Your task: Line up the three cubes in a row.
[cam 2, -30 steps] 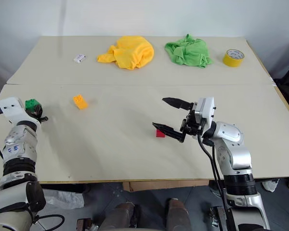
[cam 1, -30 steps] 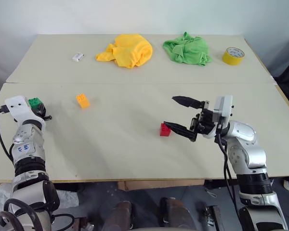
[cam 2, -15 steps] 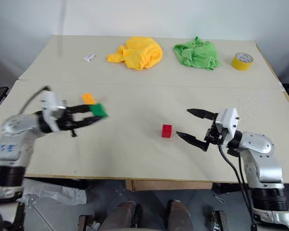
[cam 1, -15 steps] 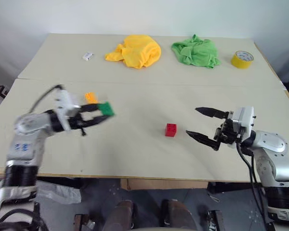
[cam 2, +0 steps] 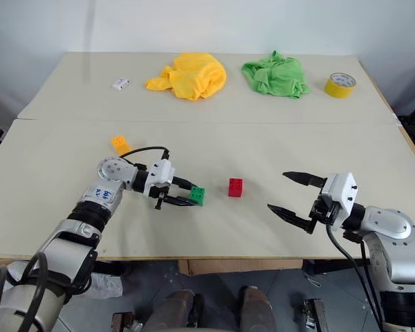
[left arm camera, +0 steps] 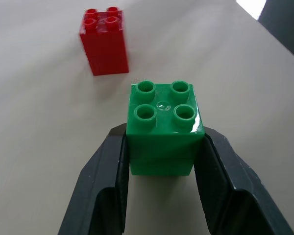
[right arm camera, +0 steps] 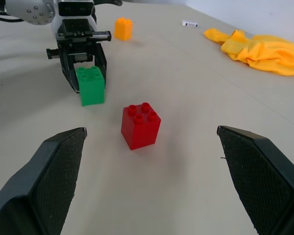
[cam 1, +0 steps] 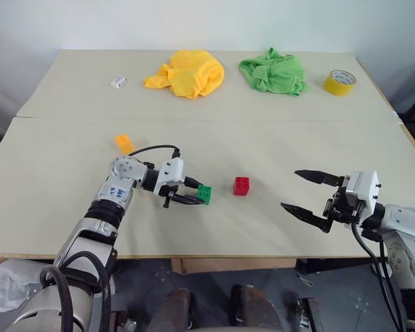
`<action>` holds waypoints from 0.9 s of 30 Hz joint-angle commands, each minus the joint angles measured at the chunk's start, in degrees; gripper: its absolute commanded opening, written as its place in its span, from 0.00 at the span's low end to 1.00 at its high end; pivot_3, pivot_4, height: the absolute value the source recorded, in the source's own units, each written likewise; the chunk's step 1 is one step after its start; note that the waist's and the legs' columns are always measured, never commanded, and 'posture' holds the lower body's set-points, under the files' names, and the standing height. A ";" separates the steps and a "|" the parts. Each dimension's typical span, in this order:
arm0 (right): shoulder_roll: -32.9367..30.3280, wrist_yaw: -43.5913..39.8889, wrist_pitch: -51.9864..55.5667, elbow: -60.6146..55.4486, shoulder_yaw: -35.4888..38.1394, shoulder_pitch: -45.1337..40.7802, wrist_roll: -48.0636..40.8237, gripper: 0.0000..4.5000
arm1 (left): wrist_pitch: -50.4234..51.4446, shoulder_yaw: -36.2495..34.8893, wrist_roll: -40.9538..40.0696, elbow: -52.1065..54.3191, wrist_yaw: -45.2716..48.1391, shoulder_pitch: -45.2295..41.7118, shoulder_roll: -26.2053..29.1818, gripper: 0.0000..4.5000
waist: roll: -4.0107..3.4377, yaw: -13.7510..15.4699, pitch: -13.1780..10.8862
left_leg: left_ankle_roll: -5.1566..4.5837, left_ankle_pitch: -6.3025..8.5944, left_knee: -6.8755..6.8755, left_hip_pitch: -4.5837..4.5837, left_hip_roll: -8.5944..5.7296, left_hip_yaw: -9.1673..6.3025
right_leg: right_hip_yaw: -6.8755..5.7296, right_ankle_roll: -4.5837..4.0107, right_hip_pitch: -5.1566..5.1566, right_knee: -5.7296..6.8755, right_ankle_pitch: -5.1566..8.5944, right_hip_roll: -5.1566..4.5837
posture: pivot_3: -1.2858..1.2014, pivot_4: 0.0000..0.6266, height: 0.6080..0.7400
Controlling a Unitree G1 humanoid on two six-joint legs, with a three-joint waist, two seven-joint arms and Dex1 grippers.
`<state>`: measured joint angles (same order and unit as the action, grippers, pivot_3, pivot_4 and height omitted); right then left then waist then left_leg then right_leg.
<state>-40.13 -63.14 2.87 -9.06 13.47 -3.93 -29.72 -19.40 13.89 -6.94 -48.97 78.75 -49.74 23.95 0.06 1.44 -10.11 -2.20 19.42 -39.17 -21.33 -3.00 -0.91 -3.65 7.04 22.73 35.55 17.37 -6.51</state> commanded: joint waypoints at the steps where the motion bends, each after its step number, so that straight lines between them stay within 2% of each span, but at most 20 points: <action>1: -0.27 1.31 0.95 -4.26 2.18 1.78 -1.85 1.00 | -2.37 -1.38 2.09 -5.98 -1.96 -2.77 -0.32 0.33 | 0.02 0.27 -0.01 | -0.01 -0.01 -0.01 0.01 -0.03 -0.06 | -0.02 0.00 -0.03 -0.01 0.00 -0.02 | 0.52 0.24 1.00; 7: -0.07 2.28 1.40 -5.35 1.84 2.22 -1.90 1.00 | -4.88 -2.73 3.63 -12.12 -3.09 -5.59 -1.25 0.33 | 0.02 0.14 -0.01 | -0.02 0.00 -0.01 0.03 -0.06 -0.06 | -0.02 0.02 -0.05 0.00 -0.01 -0.03 | 0.52 0.24 1.00; 11: 0.20 2.64 1.97 -5.85 1.11 1.88 -2.10 1.00 | -6.09 -1.94 5.08 -13.63 0.48 -6.59 -1.01 0.33 | 0.03 0.10 -0.01 | -0.02 0.00 -0.01 0.03 -0.07 -0.06 | -0.03 0.02 -0.05 0.00 -0.01 -0.02 | 0.52 0.24 1.00; 13: 0.24 2.51 1.99 -5.46 0.89 1.54 -1.99 1.00 | -5.08 -3.04 4.54 -14.41 0.20 -7.53 -1.16 0.49 | 0.02 0.08 -0.01 | -0.02 0.00 -0.01 0.03 -0.07 -0.05 | -0.03 0.02 -0.05 0.00 -0.01 -0.02 | 0.52 0.24 1.00; 14: 0.26 2.44 1.94 -5.31 0.80 1.49 -1.93 1.00 | -4.53 -3.44 4.44 -14.61 0.28 -7.77 -1.15 0.53 | 0.02 0.08 -0.01 | -0.02 0.00 -0.01 0.03 -0.07 -0.05 | -0.04 0.02 -0.05 0.00 -0.01 -0.01 | 0.52 0.24 1.00; 17: 0.43 2.31 2.02 -5.17 0.34 1.31 -1.94 1.00 | -3.88 -5.48 2.97 -13.84 0.30 -7.88 -1.14 0.74 | 0.05 0.05 -0.03 | -0.02 0.00 0.00 0.01 -0.06 -0.05 | -0.05 0.02 -0.04 0.01 -0.01 0.02 | 0.52 0.24 1.00; 21: 0.72 2.03 2.20 -4.79 -0.47 0.53 -2.11 1.00 | -0.92 -7.97 -0.45 -6.44 5.47 -5.69 1.62 1.00 | 0.05 -0.04 -0.03 | -0.02 -0.01 0.00 -0.01 -0.06 -0.07 | -0.04 0.02 -0.03 0.00 -0.01 -0.04 | 0.52 0.24 1.00; 24: 1.02 1.62 2.06 -3.81 -1.41 -0.91 -2.17 1.00 | 0.99 -10.70 -2.61 1.28 4.44 -2.78 5.08 1.00 | 0.05 -0.23 -0.03 | -0.02 0.00 0.01 -0.01 -0.01 -0.09 | 0.01 0.02 -0.02 -0.01 -0.01 -0.11 | 0.52 0.24 1.00; 27: 2.19 0.68 4.39 -2.89 -3.64 -4.22 -4.10 1.00 | 9.45 -19.50 -8.24 13.12 -3.77 3.55 10.18 1.00 | 0.04 -0.80 -0.03 | 0.02 0.01 0.03 0.00 0.07 -0.09 | 0.16 0.01 -0.02 -0.04 -0.01 -0.11 | 0.52 0.24 1.00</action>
<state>-38.83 -61.86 6.78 -11.44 10.34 -6.73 -32.07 -13.92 -0.18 -11.16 -42.14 79.68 -48.02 31.72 0.10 0.65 -10.14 -2.17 19.43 -39.13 -21.33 -2.91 -1.05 -3.34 7.04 22.71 35.51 17.38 -6.64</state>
